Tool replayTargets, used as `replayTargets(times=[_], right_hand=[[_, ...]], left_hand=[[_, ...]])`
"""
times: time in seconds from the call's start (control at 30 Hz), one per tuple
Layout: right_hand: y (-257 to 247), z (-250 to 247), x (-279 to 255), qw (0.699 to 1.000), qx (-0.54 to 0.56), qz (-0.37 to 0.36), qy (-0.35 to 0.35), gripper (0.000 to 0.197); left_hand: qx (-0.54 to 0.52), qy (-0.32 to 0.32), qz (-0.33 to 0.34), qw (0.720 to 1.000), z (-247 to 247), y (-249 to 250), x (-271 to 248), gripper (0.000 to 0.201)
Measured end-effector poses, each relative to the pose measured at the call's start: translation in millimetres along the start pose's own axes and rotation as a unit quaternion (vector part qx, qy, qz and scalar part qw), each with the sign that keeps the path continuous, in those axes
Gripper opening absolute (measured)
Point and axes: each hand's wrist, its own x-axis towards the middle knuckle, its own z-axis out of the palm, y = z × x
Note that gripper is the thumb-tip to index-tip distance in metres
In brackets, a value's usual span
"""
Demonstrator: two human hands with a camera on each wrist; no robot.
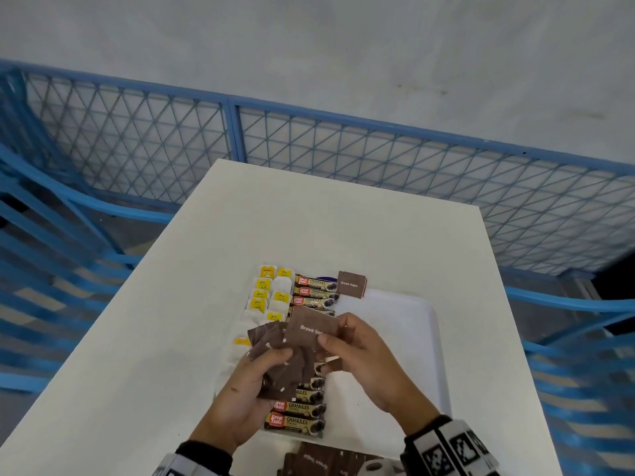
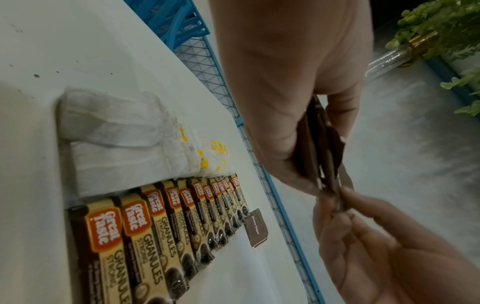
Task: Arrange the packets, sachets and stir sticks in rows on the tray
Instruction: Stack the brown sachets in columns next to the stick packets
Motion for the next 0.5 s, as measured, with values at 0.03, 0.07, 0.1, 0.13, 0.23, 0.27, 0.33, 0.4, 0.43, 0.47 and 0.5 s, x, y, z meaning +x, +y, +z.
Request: replayTargets(times=[0.03,0.07,0.1,0.13,0.23,0.27,0.33,0.4,0.43,0.47,0.5], right_hand=[[0,-3,1,1.0,0.025,-0.005,0.011,0.005],[1,-6,3,0.999,0.046,-0.009,0.025,0.007],[2,-11,5,0.997,0.062,-0.013,0.042,0.01],[5,-16,8,0.995,0.076,-0.015,0.06,0.012],[14,-35,20,0.986,0.117,-0.017,0.115,0.013],[18,-42,25,0.981,0.134,-0.019,0.137,0.012],[25,-59,35,0.968,0.17,-0.028,0.184,0.013],[32,-77,45,0.951,0.197,-0.039,0.234,0.014],[36,-85,50,0.944,0.204,-0.042,0.257,0.015],[40,-92,55,0.938,0.203,-0.04,0.278,0.016],[42,-99,59,0.935,0.195,-0.032,0.296,0.016]], left_hand=[[0.0,0.005,-0.003,1.0,-1,1,-1,0.029],[-0.002,0.005,-0.005,1.0,-3,0,-1,0.03],[0.001,0.004,-0.007,1.0,-3,1,-1,0.03],[0.005,0.003,-0.007,1.0,-5,0,0,0.03],[0.01,0.008,-0.009,1.0,-7,0,2,0.03],[0.008,0.011,-0.011,1.0,-8,-1,4,0.032],[0.005,0.017,-0.014,1.0,-10,-2,5,0.035],[0.009,0.02,-0.016,1.0,-11,-1,5,0.038],[0.013,0.019,-0.018,1.0,-11,-1,6,0.039],[0.015,0.017,-0.02,1.0,-11,-1,7,0.04],[0.018,0.018,-0.021,0.999,-11,-1,7,0.04]])
